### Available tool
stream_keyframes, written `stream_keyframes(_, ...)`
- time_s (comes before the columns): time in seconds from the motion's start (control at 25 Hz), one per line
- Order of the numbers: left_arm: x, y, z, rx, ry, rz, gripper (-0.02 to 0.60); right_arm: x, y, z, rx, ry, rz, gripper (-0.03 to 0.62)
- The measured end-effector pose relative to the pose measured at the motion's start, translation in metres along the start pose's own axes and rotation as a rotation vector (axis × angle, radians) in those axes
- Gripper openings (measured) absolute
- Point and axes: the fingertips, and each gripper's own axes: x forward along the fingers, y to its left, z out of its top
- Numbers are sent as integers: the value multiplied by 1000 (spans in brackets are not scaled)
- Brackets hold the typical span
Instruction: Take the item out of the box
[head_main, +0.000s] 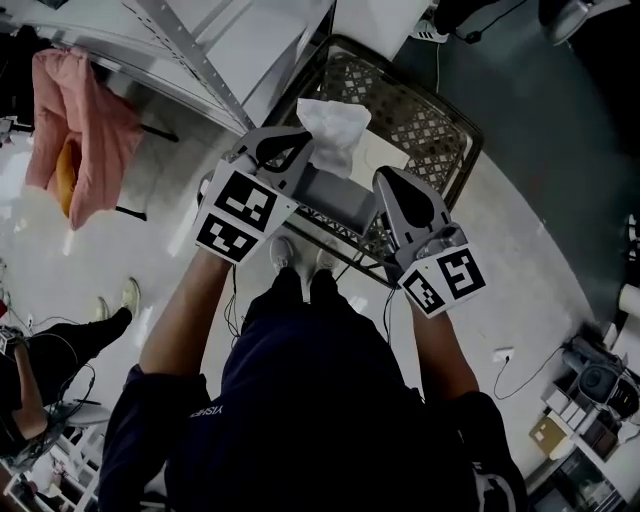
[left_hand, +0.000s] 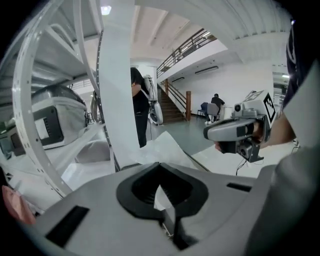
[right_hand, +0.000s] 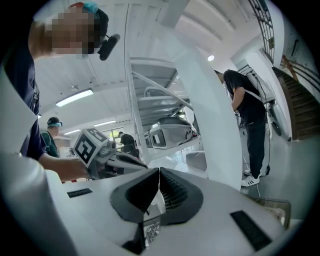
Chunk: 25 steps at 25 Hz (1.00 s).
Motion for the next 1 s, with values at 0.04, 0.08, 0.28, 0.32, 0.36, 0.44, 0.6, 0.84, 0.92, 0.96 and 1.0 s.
stream_keyframes(0.04, -6, 1, 7, 7, -17, 6, 6, -1, 2, 5, -5, -8, -2, 21)
stream_keyframes(0.08, -12, 1, 14, 14, -35, 11, 6, -2, 4, 9, -9, -17, -5, 21)
stream_keyframes(0.28, -49, 5, 56, 58, -140, 43, 6, -6, 15, 37, -35, -71, -15, 21)
stream_keyframes(0.32, -56, 6, 63, 64, -156, 50, 6, -8, 18, 43, -39, -80, -15, 21)
stream_keyframes(0.36, -63, 6, 70, 71, -172, 56, 6, -9, 21, 49, -44, -89, -15, 21)
stream_keyframes(0.44, -76, 7, 82, 86, -207, 64, 6, -10, 27, 61, -55, -111, -14, 21)
stream_keyframes(0.6, -97, 11, 96, 106, -263, 77, 6, -10, 45, 83, -80, -152, -1, 21)
stream_keyframes(0.84, -119, 12, 110, 124, -311, 91, 6, -14, 66, 110, -117, -197, 20, 21)
stream_keyframes(0.92, -124, 12, 114, 131, -323, 95, 6, -15, 71, 116, -127, -208, 24, 21)
stream_keyframes(0.96, -126, 12, 116, 135, -327, 96, 6, -15, 72, 118, -132, -213, 26, 21)
stream_keyframes(1.0, -127, 12, 117, 138, -330, 97, 6, -15, 74, 120, -135, -217, 27, 21)
